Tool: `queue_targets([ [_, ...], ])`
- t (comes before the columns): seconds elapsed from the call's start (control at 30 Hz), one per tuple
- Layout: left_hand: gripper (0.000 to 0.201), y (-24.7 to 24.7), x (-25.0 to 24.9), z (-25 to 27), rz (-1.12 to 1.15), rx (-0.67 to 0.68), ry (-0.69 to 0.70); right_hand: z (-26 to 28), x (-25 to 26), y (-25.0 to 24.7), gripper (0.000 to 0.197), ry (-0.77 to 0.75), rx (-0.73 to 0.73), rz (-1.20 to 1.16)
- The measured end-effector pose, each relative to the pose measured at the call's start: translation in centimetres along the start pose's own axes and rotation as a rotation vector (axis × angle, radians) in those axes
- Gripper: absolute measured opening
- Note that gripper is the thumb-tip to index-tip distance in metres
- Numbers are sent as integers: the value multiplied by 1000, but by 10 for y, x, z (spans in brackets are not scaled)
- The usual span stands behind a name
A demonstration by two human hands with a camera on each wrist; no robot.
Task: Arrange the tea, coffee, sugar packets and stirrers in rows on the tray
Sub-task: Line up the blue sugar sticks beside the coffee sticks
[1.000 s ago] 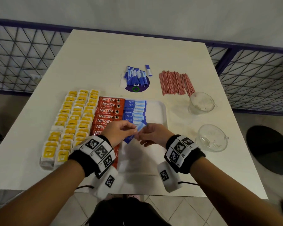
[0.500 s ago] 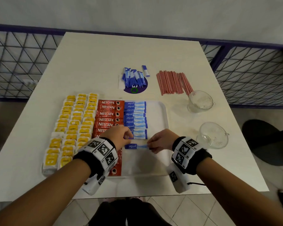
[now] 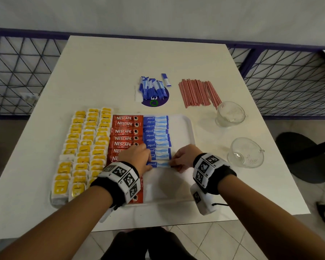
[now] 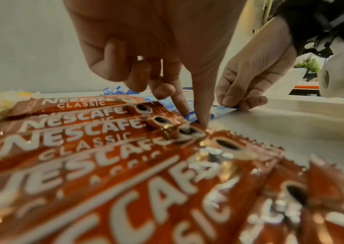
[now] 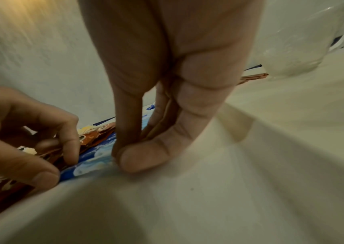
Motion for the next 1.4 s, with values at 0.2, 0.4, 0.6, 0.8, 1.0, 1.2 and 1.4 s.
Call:
queue_targets([
  [0.2, 28, 0, -1, 0, -12, -8, -2, -1, 1, 0, 20, -10, -20, -27],
  [0.4, 28, 1, 1, 1, 7, -15, -8, -1, 1, 1, 24, -24, -23, -2],
  [0.6, 26, -2, 4, 0, 29, -28, -31, -2, 1, 1, 25, -28, -21, -7],
  [0.8, 24, -2, 5, -2, 22, -16, -45, -3, 1, 0, 23, -21, -6, -20],
  [1.0, 20, -11, 5, -3, 27, 0, -37, -2, 3, -2, 26, -13, 25, -69],
  [1.2, 19, -61, 13, -12, 122, -47, -43, 1, 35, -36, 28, -27, -63, -8],
  [1.4, 13, -113, 43, -41, 408, -88, -94, -10, 92, -72, 23, -51, -154, -29],
])
Point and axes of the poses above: each hand's wrist, its own z-axis away from the middle knuckle, its own y-axis out of the palm, x = y × z, the point moved 5 cm from there along -z, towards the middle knuckle, and after that the axes turned 1 degree about z, right-handed, at the moved point
